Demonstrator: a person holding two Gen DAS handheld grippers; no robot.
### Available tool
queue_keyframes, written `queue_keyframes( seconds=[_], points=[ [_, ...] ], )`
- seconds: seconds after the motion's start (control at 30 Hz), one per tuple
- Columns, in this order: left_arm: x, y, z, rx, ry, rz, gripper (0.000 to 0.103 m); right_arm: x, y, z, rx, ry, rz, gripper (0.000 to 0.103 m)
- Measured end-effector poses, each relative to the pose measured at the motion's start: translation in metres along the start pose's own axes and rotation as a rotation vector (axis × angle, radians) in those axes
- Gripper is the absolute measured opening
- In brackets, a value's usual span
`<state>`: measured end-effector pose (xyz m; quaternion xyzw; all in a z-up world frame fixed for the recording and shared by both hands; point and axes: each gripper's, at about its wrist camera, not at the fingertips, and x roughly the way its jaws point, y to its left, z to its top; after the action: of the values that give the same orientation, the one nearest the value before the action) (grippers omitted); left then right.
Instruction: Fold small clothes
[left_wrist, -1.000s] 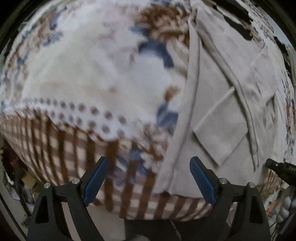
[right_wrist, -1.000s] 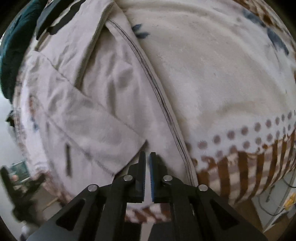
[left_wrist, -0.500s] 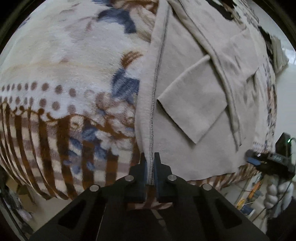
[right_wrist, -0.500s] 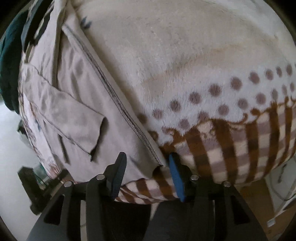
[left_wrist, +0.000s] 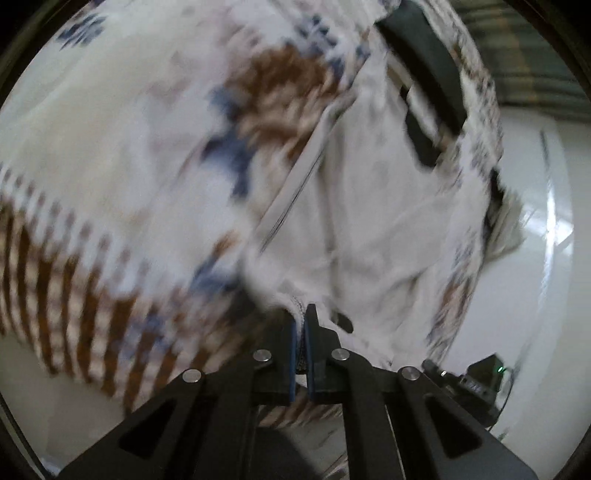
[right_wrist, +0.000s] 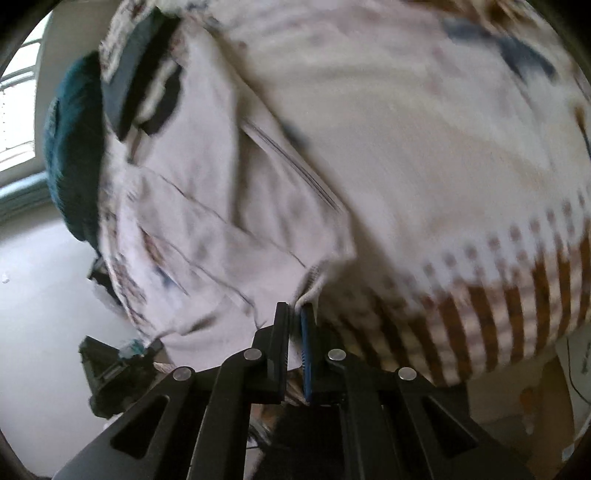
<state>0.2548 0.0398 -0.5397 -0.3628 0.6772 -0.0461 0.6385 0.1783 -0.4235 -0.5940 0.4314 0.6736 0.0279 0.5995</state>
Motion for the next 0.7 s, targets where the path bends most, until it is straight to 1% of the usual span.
queue_keyframes(
  seconds=[0.03, 0.1, 0.13, 0.17, 0.2, 0.23, 0.27, 0.33, 0.4, 0.47, 0.5, 0.53, 0.6, 0.67, 0.7],
  points=[
    [0.001, -0.007, 0.015, 0.005, -0.019, -0.015, 0.002, -0.004, 0.009, 0.013, -0.005, -0.017, 0.015, 0.006],
    [0.006, -0.017, 0.048, 0.006, -0.059, -0.028, 0.004, -0.006, 0.027, 0.042, -0.029, -0.063, 0.020, 0.006],
    [0.011, -0.022, 0.066, 0.002, -0.066, -0.043, 0.005, -0.007, 0.037, 0.057, -0.047, -0.088, 0.017, 0.006],
    [0.013, -0.021, 0.076, -0.003, -0.066, -0.046, 0.005, -0.006, 0.044, 0.072, -0.056, -0.101, 0.017, 0.006],
    [0.019, -0.023, 0.088, -0.018, -0.069, -0.052, 0.009, -0.005, 0.049, 0.088, -0.045, -0.117, 0.018, 0.007],
    [0.019, -0.023, 0.095, -0.027, -0.084, -0.067, 0.017, -0.004, 0.049, 0.099, -0.032, -0.124, 0.025, 0.009],
    [0.017, -0.024, 0.098, -0.030, -0.102, -0.073, 0.024, -0.004, 0.050, 0.109, -0.020, -0.125, 0.033, 0.018],
    [0.009, -0.020, 0.101, -0.026, -0.155, -0.089, 0.053, -0.008, 0.050, 0.116, -0.022, -0.140, 0.024, 0.045],
    [-0.001, -0.012, 0.096, -0.003, -0.202, -0.069, 0.059, -0.016, 0.050, 0.113, -0.070, -0.171, -0.025, 0.054],
    [0.002, -0.010, 0.093, 0.053, -0.204, -0.009, 0.059, -0.013, 0.048, 0.110, -0.104, -0.175, -0.080, 0.054],
    [0.009, -0.012, 0.092, 0.092, -0.193, 0.037, 0.059, -0.011, 0.046, 0.109, -0.118, -0.169, -0.097, 0.055],
    [0.014, -0.014, 0.091, 0.118, -0.187, 0.060, 0.059, -0.008, 0.044, 0.111, -0.126, -0.163, -0.111, 0.055],
    [0.029, -0.025, 0.088, 0.185, -0.160, 0.076, 0.059, 0.002, 0.043, 0.111, -0.148, -0.167, -0.138, 0.055],
    [0.044, -0.034, 0.089, 0.242, -0.128, 0.088, 0.059, 0.011, 0.050, 0.119, -0.186, -0.171, -0.170, 0.055],
    [0.052, -0.039, 0.090, 0.266, -0.119, 0.111, 0.059, 0.016, 0.054, 0.124, -0.206, -0.165, -0.178, 0.055]
  ],
)
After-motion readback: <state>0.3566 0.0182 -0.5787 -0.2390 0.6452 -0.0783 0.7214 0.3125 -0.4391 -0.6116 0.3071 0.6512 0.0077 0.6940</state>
